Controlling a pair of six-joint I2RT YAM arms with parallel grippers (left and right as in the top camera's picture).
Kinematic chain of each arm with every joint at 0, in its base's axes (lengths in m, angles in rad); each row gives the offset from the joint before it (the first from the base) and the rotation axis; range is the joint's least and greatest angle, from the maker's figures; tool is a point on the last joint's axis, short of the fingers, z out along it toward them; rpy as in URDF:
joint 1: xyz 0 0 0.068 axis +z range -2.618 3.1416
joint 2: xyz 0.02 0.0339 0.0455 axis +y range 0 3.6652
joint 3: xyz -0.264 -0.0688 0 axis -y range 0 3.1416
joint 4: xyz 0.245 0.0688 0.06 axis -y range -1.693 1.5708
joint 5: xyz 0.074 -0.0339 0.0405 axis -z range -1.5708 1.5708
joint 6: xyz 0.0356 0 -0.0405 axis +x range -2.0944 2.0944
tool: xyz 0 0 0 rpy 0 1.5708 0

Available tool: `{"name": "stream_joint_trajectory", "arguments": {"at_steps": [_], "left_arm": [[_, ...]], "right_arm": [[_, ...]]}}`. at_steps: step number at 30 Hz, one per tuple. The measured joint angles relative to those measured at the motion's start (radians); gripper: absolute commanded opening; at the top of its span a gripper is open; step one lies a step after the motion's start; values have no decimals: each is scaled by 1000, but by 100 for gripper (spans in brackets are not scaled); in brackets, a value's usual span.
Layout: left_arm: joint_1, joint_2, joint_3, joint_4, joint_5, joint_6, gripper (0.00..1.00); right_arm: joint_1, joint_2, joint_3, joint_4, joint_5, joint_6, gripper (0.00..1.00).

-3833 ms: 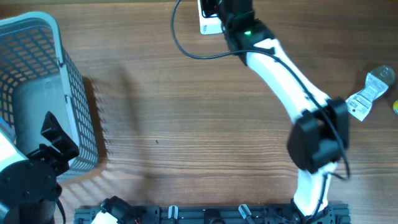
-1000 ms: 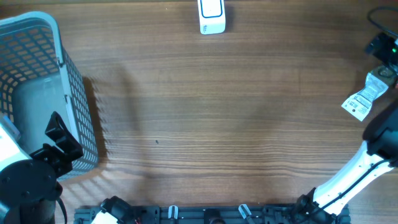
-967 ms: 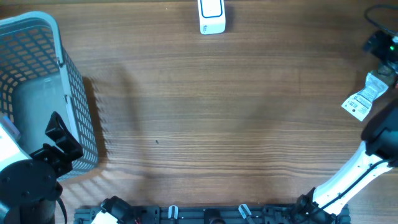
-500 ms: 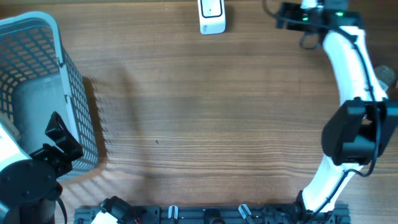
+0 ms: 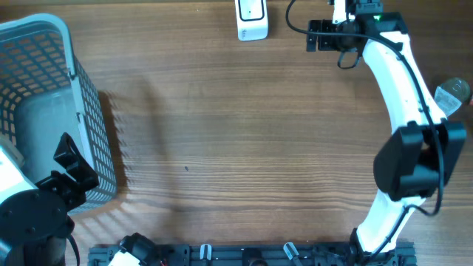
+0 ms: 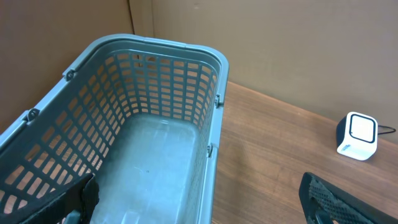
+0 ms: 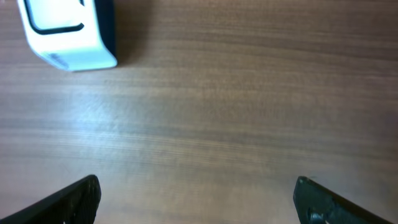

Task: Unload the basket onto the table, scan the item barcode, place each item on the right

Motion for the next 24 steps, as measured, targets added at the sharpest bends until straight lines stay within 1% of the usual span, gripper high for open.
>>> {"name": "stream_joint_trajectory", "arguments": {"at_steps": [3, 5, 10, 15, 16, 17, 19, 22, 24], "left_arm": [[0, 0, 0, -2, 0, 0, 100], [0, 0, 0, -2, 0, 0, 100], [0, 0, 0, -2, 0, 0, 100], [0, 0, -1, 13, -15, 8, 100], [0, 0, -2, 23, -23, 16, 100], [0, 0, -2, 100, -66, 18, 100], [0, 1, -2, 160, -87, 24, 100], [0, 1, -2, 191, -117, 39, 100], [0, 1, -2, 190, -166, 42, 100]], "right_arm": [[3, -87, 0, -73, 13, -11, 100], [3, -181, 0, -109, 17, -19, 100], [3, -481, 0, -213, 28, -45, 100], [3, -735, -4, -256, 32, -49, 100], [3, -790, -16, -257, 32, -49, 100], [3, -829, -28, -260, 32, -49, 100], [3, -915, -68, -264, 33, -50, 100], [3, -1014, -140, -273, 35, -50, 100], [3, -1085, -217, -271, 35, -53, 100]]}}
